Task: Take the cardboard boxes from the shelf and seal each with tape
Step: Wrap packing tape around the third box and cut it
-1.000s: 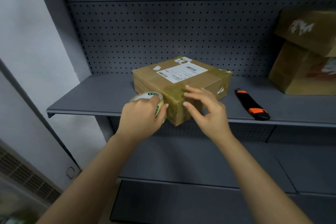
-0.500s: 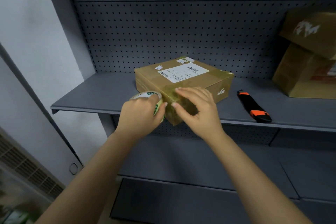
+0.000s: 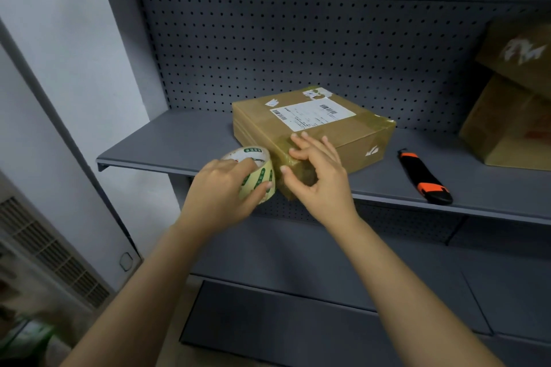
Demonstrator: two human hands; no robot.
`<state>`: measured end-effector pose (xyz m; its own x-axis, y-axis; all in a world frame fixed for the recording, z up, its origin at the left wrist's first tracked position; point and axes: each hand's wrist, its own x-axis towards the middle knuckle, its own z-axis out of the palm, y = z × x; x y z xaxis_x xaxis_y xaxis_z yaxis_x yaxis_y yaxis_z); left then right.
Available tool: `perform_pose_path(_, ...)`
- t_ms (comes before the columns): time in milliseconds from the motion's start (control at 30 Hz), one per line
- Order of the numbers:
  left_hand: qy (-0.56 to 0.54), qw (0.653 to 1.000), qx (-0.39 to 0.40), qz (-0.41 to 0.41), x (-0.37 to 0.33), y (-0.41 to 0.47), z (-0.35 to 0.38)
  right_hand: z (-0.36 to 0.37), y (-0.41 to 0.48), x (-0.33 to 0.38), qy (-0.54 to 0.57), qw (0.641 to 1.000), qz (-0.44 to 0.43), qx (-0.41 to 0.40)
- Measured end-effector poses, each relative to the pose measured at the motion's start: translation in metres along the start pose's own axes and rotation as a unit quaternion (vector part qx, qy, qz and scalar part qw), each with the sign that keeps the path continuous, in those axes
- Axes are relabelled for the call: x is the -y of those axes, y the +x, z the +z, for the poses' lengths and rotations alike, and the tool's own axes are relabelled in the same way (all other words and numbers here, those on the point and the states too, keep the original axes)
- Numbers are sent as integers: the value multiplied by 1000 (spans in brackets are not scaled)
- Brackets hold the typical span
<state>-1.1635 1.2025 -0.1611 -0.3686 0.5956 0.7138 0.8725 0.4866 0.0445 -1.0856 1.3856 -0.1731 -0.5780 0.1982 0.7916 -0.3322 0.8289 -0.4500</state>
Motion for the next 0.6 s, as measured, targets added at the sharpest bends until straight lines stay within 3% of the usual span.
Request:
perform_pose_path(433,3,999,-37,-21,6,21,0,-16,10,-4,42,998,11,48)
perform_pose_path(600,-26,997,-75,25,7,25,9,-17,5,1,28,998,47,17)
